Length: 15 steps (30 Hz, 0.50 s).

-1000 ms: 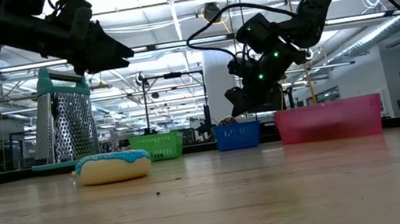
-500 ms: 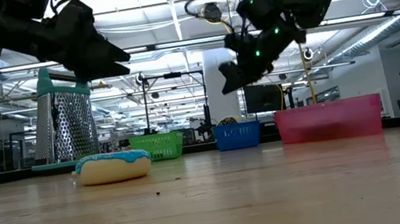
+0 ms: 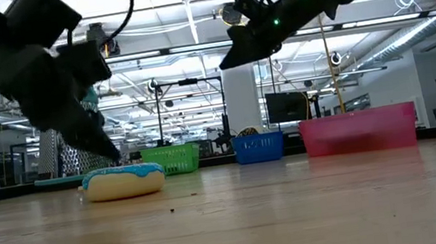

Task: Pick & Place Food Item
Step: Put the blue donut into the blue bin

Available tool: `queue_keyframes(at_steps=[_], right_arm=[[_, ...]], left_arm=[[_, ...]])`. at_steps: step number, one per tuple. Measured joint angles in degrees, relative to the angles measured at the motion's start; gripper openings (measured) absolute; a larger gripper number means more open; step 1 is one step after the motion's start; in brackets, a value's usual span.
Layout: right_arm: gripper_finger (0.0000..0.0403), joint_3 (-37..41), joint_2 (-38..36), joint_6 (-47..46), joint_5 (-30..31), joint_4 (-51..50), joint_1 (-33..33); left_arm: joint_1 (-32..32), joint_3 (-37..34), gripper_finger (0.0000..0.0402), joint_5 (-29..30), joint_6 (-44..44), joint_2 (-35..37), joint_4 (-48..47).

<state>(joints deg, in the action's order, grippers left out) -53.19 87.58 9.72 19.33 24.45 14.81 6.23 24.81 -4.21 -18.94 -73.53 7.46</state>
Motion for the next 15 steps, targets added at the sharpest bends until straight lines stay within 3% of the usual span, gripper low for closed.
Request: queue_keyframes(at_steps=[6, 15], right_arm=[[0.0155, 0.0, 0.0, 0.0, 0.1, -0.2, -1.7], [0.0155, 0.0, 0.0, -0.5, 0.1, -0.1, -3.5]], left_arm=[[2.2, 0.0, 0.0278, 9.3, -7.0, -7.0, 3.1], [2.1, 0.0, 0.0278, 10.0, -11.5, -12.7, 7.4]])
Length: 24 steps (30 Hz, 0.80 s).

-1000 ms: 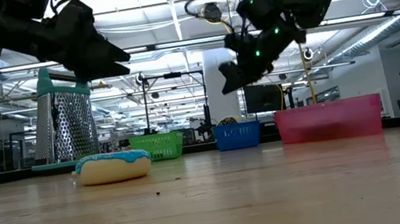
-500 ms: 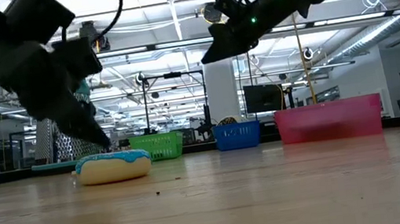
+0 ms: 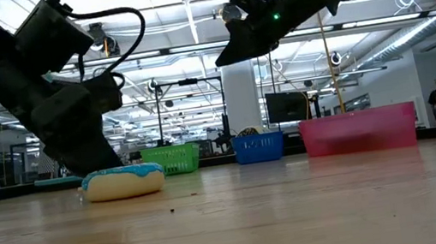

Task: Pick & Place Food Item
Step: Put the blue donut into the blue bin

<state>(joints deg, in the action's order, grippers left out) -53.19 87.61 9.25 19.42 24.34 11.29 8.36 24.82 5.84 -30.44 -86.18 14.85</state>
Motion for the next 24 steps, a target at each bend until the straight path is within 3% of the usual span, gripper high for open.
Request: queue_keyframes(at_steps=[4, 9, 16, 21, 24], right_arm=[[0.0155, 0.0, 0.0, -0.2, 0.0, -0.4, -0.6], [0.0155, 0.0, 0.0, -3.4, 0.0, -0.4, -1.3], [0.0155, 0.0, 0.0, -11.4, -0.5, -0.9, -2.6], [0.0155, 0.0, -0.2, -13.3, -5.9, -6.6, -3.7], [0.0155, 0.0, -1.3, -17.6, -8.5, -13.9, -4.0]], left_arm=[[0.0, 0.0, 0.0263, -2.4, -1.0, -0.6, -0.7], [-0.1, 0.0, 0.0177, -4.5, 1.9, 0.7, 0.1], [-2.6, -0.1, 0.0069, -3.2, 12.3, 5.9, 9.6], [-5.4, -0.1, 0.0043, -2.3, 21.6, 10.6, 17.5], [-6.8, -0.1, 0.0043, 1.2, 26.2, 12.5, 22.1]])
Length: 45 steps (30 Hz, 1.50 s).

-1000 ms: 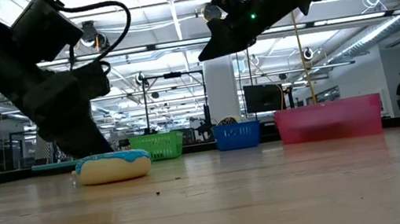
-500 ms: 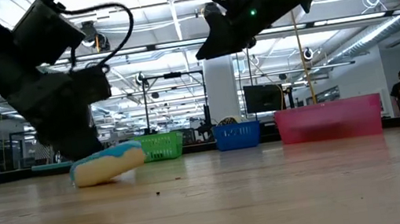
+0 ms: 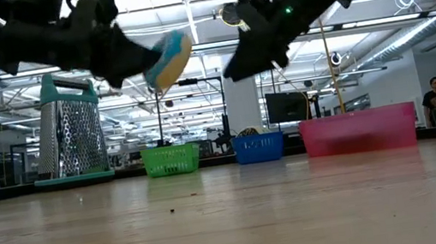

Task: Pick & Place Food Item
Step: Put the blue donut into the blue bin

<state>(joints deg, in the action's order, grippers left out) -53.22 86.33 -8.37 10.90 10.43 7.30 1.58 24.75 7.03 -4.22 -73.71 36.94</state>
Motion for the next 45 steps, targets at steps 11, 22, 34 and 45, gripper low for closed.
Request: queue_keyframes(at_steps=[11, 22, 34, 45], right_arm=[[0.0155, 6.7, 4.4, -13.0, -26.5, 5.5, -1.5], [0.0155, 8.2, 14.3, -0.8, -20.2, 52.1, -4.3], [0.0169, 6.1, 14.3, -0.1, -7.9, 55.8, -3.6], [0.0263, 0.9, 14.3, 0.7, -1.4, 50.9, -3.5]], left_arm=[[-6.1, 0.0, 0.0058, 9.1, 9.4, 0.7, 11.7], [-10.1, 0.0, 0.0058, 8.1, 1.1, 0.5, 13.3], [-9.8, 0.0, 0.0058, 5.5, 2.8, 0.5, 14.0], [-9.8, 0.0, 0.0058, 6.0, 2.4, 0.5, 14.0]])
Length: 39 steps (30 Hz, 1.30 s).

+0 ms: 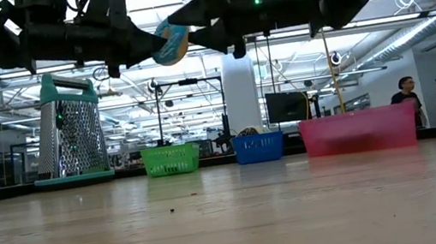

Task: Pick & Place Food Item
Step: Put the blue donut into the blue bin

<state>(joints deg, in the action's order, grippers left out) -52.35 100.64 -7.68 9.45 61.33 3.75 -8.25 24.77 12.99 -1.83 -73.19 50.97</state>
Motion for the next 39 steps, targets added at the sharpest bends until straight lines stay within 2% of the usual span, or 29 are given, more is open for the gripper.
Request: queue_keyframes(at_steps=[8, 16, 21, 27, 31, 35, 39], right_arm=[[0.0250, -0.2, 0.0, 0.9, 7.2, -4.6, 0.0], [0.0240, -0.2, 0.0, 0.9, 3.9, -5.0, 0.0], [0.0197, -0.2, 0.0, 0.9, 3.8, -5.1, -0.1], [0.0117, -0.2, 0.0, 0.9, 3.7, -5.0, -0.1], [0.0069, -0.2, 0.0, 0.9, 3.7, -5.1, -0.1], [0.0034, -0.2, 0.0, 1.1, 3.8, -5.2, -0.1], [0.0018, -0.2, 0.0, 1.1, 3.8, -6.8, -0.1]], left_arm=[[0.2, 0.0, 0.0058, -2.1, 0.0, 0.0, -0.3], [0.6, 0.0, 0.0058, -3.1, 0.2, 0.0, -0.3], [0.5, 0.0, 0.0058, -3.1, 0.2, 0.0, -0.3], [0.5, 0.0, 0.0061, -2.6, -0.2, 0.0, -0.3], [0.5, 0.0, 0.0094, -2.6, -1.0, 0.0, -0.7], [0.6, 0.0, 0.0158, -2.7, -2.0, 0.8, -1.0], [0.6, 0.0, 0.0221, -2.7, -2.6, 5.4, -2.8]])
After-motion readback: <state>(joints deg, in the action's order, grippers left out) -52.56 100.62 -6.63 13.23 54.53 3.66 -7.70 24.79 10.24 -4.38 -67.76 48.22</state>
